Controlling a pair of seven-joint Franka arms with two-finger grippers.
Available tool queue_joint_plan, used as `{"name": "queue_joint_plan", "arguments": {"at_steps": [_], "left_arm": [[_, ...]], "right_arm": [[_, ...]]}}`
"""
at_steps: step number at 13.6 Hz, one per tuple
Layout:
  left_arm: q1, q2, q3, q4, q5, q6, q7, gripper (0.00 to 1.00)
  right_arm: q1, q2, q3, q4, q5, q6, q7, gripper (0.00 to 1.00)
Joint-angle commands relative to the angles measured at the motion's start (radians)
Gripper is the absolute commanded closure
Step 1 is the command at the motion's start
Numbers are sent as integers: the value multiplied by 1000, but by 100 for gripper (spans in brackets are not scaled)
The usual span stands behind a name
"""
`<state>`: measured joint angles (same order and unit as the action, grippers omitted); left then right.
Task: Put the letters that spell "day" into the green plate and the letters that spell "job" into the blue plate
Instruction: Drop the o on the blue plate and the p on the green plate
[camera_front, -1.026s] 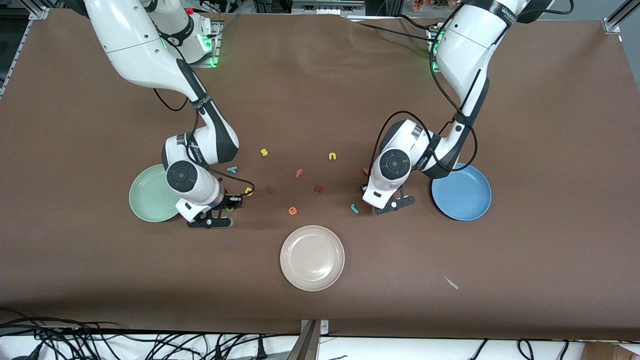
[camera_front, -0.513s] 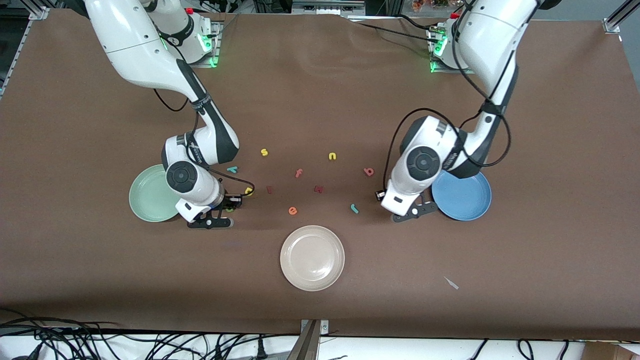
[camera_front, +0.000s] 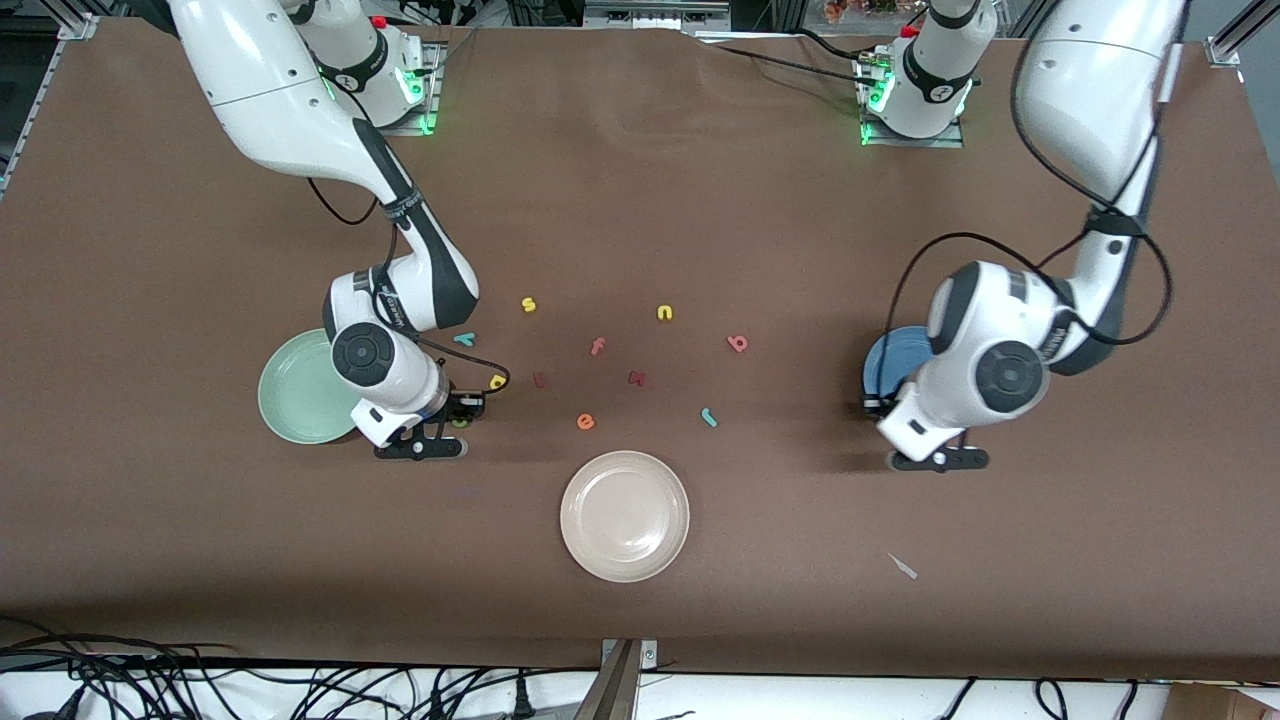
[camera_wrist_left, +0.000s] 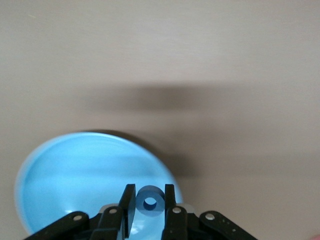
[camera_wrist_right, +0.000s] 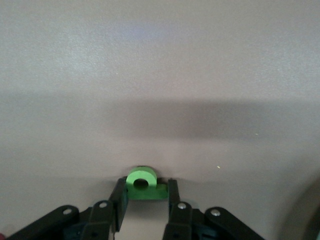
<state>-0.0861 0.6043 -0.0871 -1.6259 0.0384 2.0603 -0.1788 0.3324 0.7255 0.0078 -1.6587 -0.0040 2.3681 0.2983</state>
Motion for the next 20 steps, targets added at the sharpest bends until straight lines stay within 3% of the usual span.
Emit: {"name": "queue_joint_plan", "arguments": {"at_steps": [1,4,7,9,10,12,14,17,20], "left_arm": [[80,-12,-10,-32,0,-18,149,100],[83,-8,-10,-118,0,-35,150,100],[89,-11,-10,-205,0,53,148,100],[88,-12,-10,-201,0,70,147,90],[86,-12,-10,-200,0,72,144,71],[86,-29,-13,-197,0,67,148,0],[78,-67,-14,-187,-2,61,134,0],[69,-101,-43,-122,-2,-50,75,0],[69,-109,-103,-28,-6,-161,-20,0]], "right_arm": [[2,17,0,46,19,-42,-13,75],[0,9,0,86,19,-124,-18,76],[0,-20,-3,86,19,-171,-30,76],[-1,-46,-9,86,16,-228,-63,77],[-3,-58,-21,86,13,-256,-85,77],[-3,-92,-58,82,13,-326,-142,77],[-4,-133,-98,65,15,-380,-211,77],[-4,-219,-147,-31,13,-366,-300,77],[-4,-311,-193,-189,10,-259,-381,77]]}}
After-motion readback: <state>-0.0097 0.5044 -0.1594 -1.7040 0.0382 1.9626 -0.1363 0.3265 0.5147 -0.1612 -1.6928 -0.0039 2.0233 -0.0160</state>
